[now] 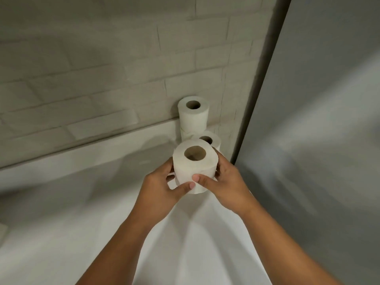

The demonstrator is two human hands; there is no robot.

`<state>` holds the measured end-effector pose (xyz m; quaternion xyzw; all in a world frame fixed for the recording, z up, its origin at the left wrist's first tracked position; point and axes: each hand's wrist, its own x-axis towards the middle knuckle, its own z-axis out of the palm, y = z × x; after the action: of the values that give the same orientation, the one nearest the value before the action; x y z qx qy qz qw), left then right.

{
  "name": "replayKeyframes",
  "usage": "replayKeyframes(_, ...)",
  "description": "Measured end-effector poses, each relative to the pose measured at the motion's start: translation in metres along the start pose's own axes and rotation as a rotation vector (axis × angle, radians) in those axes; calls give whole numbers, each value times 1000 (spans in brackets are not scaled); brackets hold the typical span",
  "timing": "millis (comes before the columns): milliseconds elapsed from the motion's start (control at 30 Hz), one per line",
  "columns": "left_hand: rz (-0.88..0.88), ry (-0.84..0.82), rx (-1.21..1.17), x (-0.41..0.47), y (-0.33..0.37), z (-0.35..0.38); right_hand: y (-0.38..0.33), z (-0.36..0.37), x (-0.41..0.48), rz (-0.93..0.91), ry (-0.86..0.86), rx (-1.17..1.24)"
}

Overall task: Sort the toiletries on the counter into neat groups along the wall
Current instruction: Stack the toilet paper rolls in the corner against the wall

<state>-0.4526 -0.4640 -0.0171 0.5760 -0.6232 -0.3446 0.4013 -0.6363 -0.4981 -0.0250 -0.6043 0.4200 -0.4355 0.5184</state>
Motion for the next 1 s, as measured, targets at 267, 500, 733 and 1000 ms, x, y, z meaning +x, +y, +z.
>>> replayKeyframes(267,36,58,17,58,2,23,12,-21,45,-20,-30,9)
replayKeyframes(500,-9,79,-31,112,3,36,18,-44,91,-23,154,76)
replayKeyframes(733,7,122,43,152,-10,54,29,-62,122,24,181,116)
replayKeyframes(1000,-23,173,22,151,-29,66,46,-60,122,70,158,147)
